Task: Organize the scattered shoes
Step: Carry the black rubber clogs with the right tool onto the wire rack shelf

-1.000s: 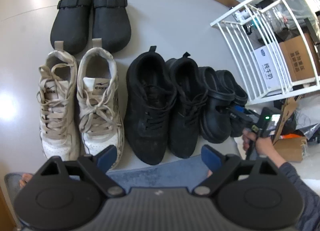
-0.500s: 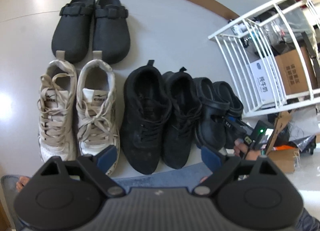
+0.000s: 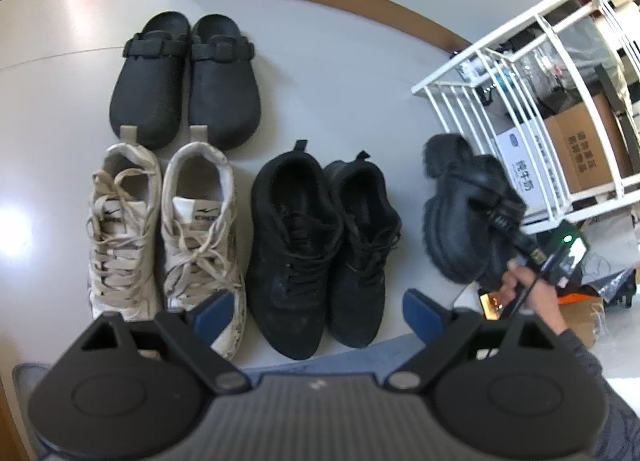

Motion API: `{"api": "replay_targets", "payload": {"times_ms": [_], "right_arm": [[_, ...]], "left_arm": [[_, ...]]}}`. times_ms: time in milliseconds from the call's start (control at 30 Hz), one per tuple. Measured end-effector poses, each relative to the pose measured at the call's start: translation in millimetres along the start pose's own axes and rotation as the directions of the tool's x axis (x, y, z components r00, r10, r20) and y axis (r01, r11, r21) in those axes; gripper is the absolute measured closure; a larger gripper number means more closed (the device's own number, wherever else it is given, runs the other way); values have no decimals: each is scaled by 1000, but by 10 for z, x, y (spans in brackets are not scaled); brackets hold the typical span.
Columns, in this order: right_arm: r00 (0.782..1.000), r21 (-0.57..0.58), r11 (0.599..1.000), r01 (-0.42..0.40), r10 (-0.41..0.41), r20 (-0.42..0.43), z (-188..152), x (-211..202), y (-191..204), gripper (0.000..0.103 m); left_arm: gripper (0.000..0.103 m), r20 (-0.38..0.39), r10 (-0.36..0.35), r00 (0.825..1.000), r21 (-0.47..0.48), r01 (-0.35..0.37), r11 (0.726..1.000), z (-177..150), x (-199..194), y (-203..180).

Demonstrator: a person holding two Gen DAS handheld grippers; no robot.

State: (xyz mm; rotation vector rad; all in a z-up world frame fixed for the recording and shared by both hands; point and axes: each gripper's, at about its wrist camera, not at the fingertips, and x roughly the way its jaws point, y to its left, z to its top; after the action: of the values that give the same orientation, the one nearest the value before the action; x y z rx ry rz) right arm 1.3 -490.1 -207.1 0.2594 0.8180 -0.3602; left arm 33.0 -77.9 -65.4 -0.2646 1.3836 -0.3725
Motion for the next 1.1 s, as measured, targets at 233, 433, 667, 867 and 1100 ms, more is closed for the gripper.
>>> {"api": "replay_targets", "payload": {"times_ms": [233,433,667,867,1100], "right_arm": [[997,115,992,50,-56,51,188,105,-80,74],[991,168,980,106,-118,63,275,345,-154,74],[979,259,951,167,-190,69,354,617,-311,74],[954,357,904,234,-285,97,464,876,-380,74],[906,442,841,313,-404,128,603,1182,-433,74]], "left_arm": [[10,-27,29,999,-5,-29,1000,9,108,65],[10,-50,30,998,-38,-32,999,-63,200,157],[10,-106,81,991,-78,-89,993,-95,401,298],[10,-147,105,984,-76,-117,990,-89,559,350],[10,-190,100,977,-64,-114,991,-39,720,302]]}}
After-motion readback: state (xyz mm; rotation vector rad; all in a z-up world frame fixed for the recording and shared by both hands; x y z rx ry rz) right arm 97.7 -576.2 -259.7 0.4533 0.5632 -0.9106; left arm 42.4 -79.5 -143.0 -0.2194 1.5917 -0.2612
